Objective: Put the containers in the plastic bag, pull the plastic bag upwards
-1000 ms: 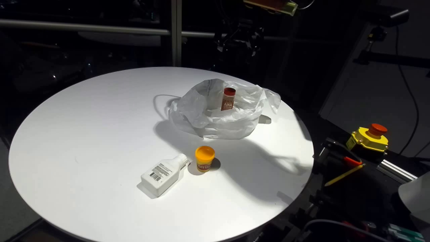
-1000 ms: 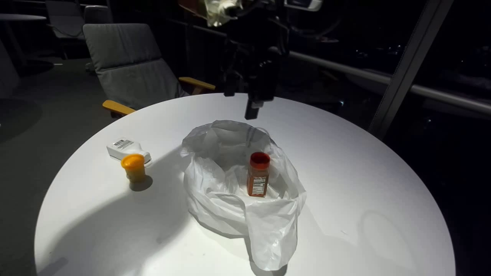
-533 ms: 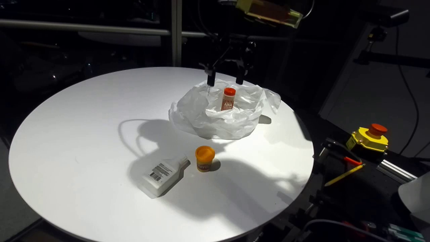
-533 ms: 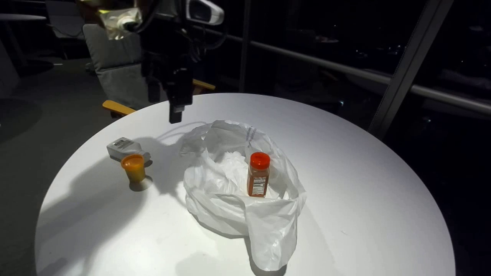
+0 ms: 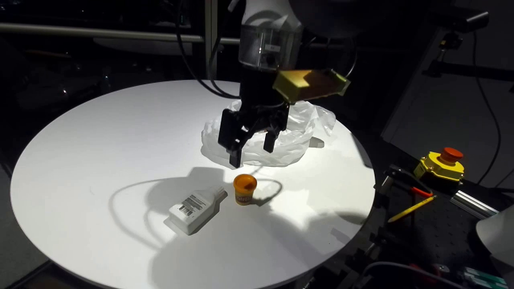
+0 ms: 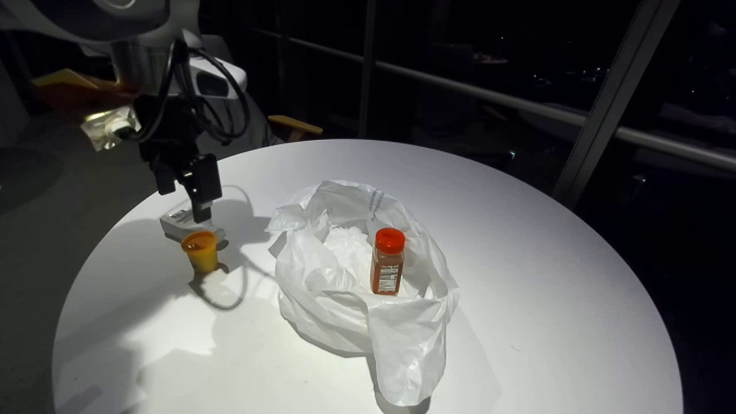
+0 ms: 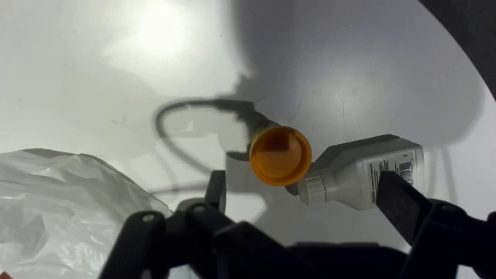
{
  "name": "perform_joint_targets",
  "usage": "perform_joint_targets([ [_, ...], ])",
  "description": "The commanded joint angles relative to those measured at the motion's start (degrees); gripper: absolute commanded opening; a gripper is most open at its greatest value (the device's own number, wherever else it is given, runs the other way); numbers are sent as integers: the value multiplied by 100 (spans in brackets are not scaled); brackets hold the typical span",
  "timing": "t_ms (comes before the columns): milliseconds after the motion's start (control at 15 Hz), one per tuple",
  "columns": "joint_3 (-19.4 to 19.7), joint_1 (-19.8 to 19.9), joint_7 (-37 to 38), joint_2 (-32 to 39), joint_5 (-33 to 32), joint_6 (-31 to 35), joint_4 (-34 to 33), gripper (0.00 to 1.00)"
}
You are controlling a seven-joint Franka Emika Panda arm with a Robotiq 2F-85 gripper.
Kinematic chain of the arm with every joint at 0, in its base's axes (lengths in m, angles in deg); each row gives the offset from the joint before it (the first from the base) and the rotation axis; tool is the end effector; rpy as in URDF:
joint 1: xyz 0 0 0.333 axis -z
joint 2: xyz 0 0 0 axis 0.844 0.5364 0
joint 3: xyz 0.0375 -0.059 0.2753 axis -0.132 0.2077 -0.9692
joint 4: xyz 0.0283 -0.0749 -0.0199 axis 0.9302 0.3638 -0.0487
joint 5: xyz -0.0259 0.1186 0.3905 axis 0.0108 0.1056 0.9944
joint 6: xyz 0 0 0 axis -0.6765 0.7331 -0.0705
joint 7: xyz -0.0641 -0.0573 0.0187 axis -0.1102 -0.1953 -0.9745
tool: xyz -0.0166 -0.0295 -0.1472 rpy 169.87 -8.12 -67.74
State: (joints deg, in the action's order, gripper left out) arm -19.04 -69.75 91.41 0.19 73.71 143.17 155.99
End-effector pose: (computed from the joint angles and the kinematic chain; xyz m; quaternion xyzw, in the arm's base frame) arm 0.4736 0.1754 0.1269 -0.9976 0.0586 0.0134 0.0342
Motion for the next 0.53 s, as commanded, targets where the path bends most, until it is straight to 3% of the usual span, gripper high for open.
perform_joint_targets([
  [0, 285, -412, 511, 647, -655, 578, -177, 100],
  [400, 874, -1053, 931, 1301, -998, 998, -467, 99],
  [467, 925, -1115, 943, 1344, -964, 1020, -508, 85],
])
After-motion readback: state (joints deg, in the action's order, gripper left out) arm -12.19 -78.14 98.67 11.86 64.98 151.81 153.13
